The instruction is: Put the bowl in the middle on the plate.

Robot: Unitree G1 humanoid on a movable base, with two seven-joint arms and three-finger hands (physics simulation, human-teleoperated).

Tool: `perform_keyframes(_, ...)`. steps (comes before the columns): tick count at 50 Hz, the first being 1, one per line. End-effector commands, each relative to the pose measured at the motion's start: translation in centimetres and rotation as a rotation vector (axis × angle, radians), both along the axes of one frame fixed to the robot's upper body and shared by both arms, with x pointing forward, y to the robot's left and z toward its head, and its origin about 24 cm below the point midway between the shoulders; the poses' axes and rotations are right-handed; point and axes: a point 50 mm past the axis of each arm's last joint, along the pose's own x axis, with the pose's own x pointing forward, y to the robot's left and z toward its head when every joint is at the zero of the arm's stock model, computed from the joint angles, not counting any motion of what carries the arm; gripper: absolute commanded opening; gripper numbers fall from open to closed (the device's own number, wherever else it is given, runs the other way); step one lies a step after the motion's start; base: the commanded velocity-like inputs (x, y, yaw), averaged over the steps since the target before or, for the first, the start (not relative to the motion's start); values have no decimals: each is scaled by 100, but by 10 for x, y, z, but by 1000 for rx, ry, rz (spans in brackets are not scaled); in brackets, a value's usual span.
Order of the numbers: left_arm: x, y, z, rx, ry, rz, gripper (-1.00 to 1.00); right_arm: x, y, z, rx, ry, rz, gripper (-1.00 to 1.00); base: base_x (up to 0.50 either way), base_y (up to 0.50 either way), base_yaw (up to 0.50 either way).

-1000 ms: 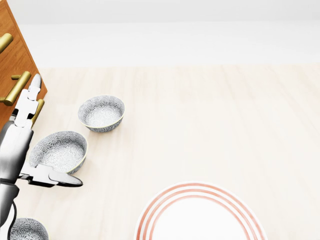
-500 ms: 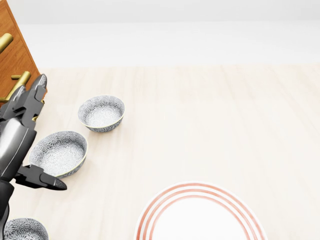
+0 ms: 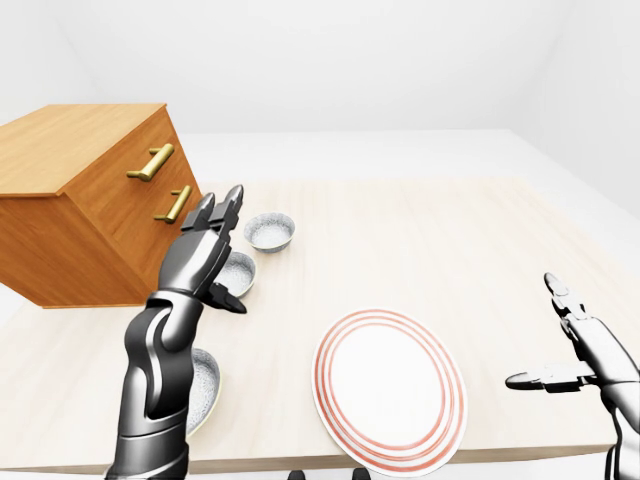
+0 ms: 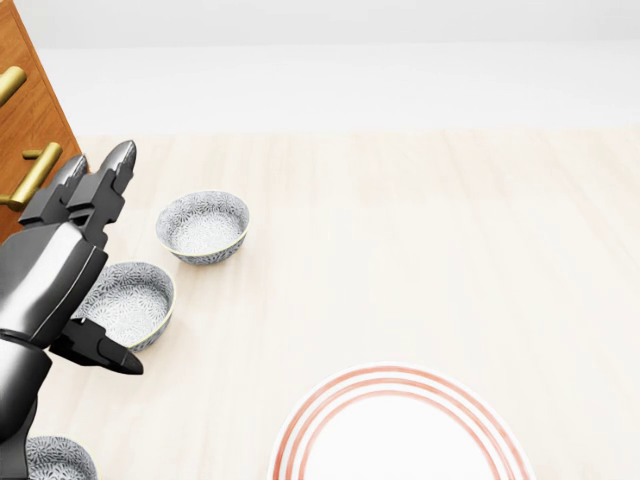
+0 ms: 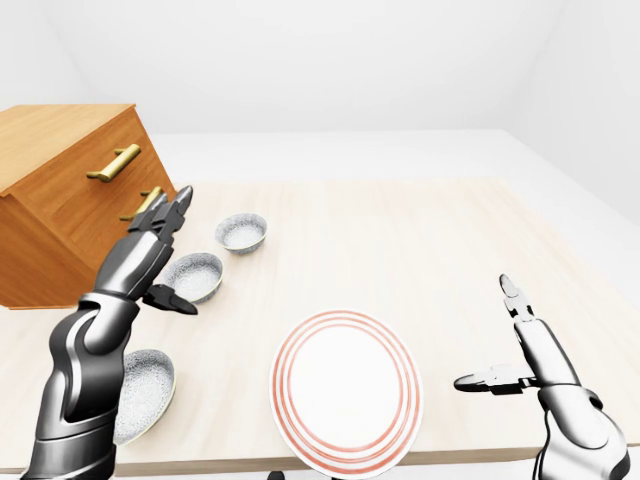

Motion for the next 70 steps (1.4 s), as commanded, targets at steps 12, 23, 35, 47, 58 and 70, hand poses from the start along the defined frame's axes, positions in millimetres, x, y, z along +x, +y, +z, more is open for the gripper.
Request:
perform_keyframes(12,12,-6,-1,49,12,-18,100,0,-1,-2,6,7,-5,100,0,0,0)
perform_keyframes(23,18,-1,-11,68,29,8,100,0,-1,-1,1,4,0,100,0,0,0)
perform_keyframes(35,24,3,-20,73,63,26,100,2,-1,-1,-2,4,0,100,0,0,0)
perform_keyframes(47,21,4,-36,75,91,33,100,2,0,1,-5,1,3,100,0,0,0)
perform_keyframes(58,24,2,-41,98,101,29,100,1,-1,-2,1,7,-3,100,0,0,0)
perform_keyframes(70,27,6,-43,87,112,39,100,0,-1,0,-5,7,2,100,0,0,0)
